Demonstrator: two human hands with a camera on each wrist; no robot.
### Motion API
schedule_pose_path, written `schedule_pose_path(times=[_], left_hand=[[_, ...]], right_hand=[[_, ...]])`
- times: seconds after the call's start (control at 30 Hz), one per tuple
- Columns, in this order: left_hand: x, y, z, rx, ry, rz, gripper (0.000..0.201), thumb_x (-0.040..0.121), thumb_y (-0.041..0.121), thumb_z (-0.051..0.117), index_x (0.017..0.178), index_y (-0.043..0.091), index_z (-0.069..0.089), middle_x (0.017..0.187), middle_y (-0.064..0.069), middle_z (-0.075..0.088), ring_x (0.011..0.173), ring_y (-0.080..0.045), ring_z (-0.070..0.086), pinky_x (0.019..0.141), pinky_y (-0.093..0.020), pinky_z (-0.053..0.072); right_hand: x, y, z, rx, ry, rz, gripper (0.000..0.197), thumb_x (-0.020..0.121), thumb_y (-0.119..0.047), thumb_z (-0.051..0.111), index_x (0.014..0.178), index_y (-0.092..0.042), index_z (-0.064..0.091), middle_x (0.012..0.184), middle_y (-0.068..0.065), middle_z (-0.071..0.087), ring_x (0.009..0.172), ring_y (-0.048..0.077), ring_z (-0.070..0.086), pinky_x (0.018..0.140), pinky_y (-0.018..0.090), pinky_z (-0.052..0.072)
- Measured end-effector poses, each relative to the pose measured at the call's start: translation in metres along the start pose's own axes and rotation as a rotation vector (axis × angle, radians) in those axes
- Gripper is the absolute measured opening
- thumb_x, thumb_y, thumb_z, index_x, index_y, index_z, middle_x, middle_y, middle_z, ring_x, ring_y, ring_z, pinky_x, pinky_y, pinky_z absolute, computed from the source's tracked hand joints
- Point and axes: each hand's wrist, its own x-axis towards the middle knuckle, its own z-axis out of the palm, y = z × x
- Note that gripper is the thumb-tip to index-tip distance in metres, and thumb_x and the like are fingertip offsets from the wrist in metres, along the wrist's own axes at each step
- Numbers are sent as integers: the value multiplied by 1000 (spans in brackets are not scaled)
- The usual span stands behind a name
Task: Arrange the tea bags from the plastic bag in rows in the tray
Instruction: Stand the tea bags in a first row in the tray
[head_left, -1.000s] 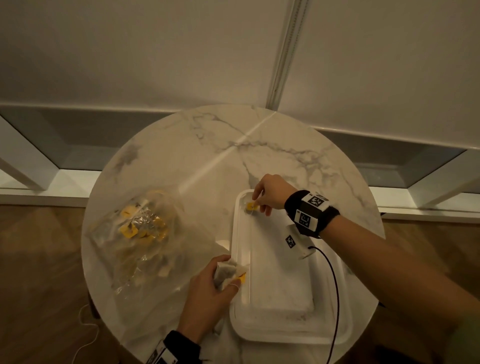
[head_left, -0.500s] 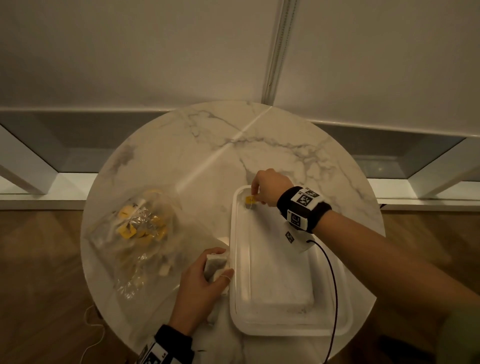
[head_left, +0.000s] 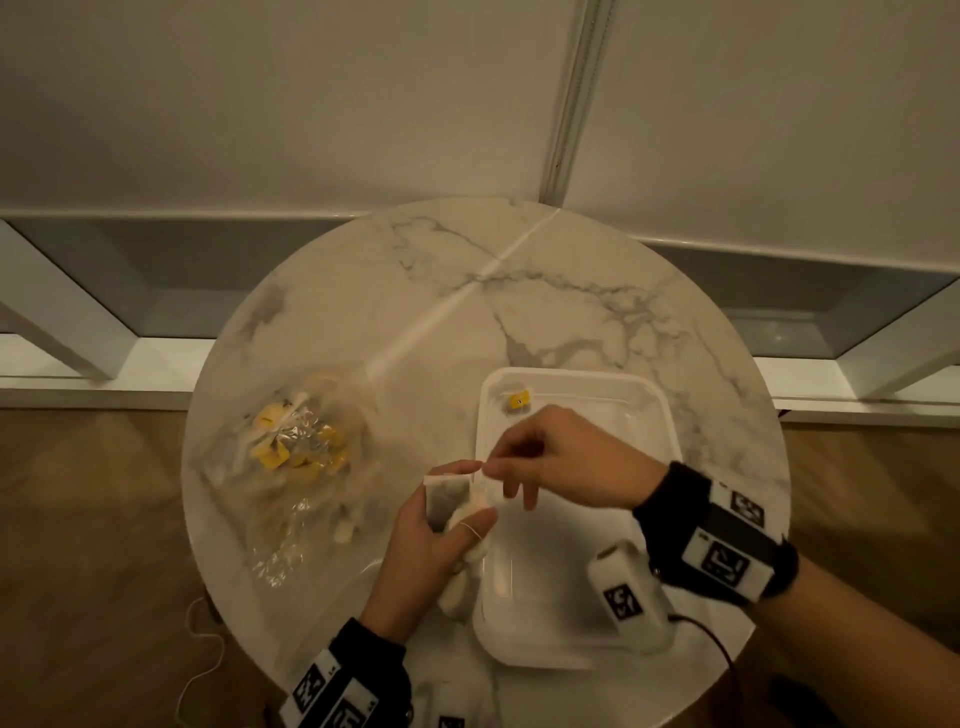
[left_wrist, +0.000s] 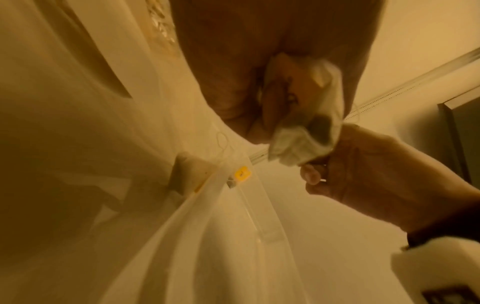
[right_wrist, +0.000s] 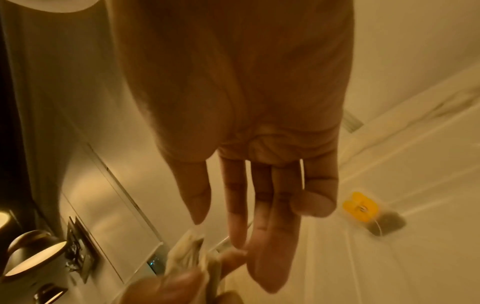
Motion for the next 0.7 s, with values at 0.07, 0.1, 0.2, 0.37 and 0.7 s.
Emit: schedule_pose_path(times=[0.07, 0.1, 0.2, 0.37, 0.7], left_hand=[[3, 2, 6, 12, -54, -5, 42, 84, 2, 73, 118, 22, 60, 104, 9, 72, 96, -4, 67, 77, -15, 52], [4, 3, 9, 30, -93, -9, 44, 84, 0, 73, 120, 22, 59, 105, 8, 72, 97, -3, 67, 78, -15, 52], [7, 4, 19, 27, -180, -25, 45, 79, 14, 75, 120, 22, 58, 112, 7, 71, 104, -7, 67, 82, -18, 52], [8, 9, 30, -111, -197, -93, 54, 69, 31, 74, 119, 17, 61, 106, -13, 70, 91, -27, 68, 77, -38, 57], [7, 7, 36, -272, -148, -110, 35, 73, 31, 74, 96, 6, 65, 77, -7, 69, 69, -20, 58, 62, -24, 47]], right_hand=[[-4, 5, 9, 11, 24, 22, 28, 89, -43, 66, 96, -17, 75, 78, 0, 73, 62, 14, 69, 74, 32, 57], [-5, 7, 13, 1, 57, 24, 30, 87, -48, 67, 97, -20, 74, 80, -3, 72, 63, 11, 68, 73, 30, 56], [-6, 10, 19, -27, 118, -18, 25, 82, -48, 73, 93, -26, 75, 81, -8, 71, 68, 4, 64, 70, 24, 53], [-8, 19, 10, 114, 254, -36, 6, 84, -22, 75, 86, -16, 77, 80, -2, 74, 72, 12, 67, 73, 32, 57], [-25, 45, 0, 819, 297, 184, 11, 92, -5, 60, 97, -3, 70, 79, 13, 70, 59, 23, 62, 51, 27, 44]])
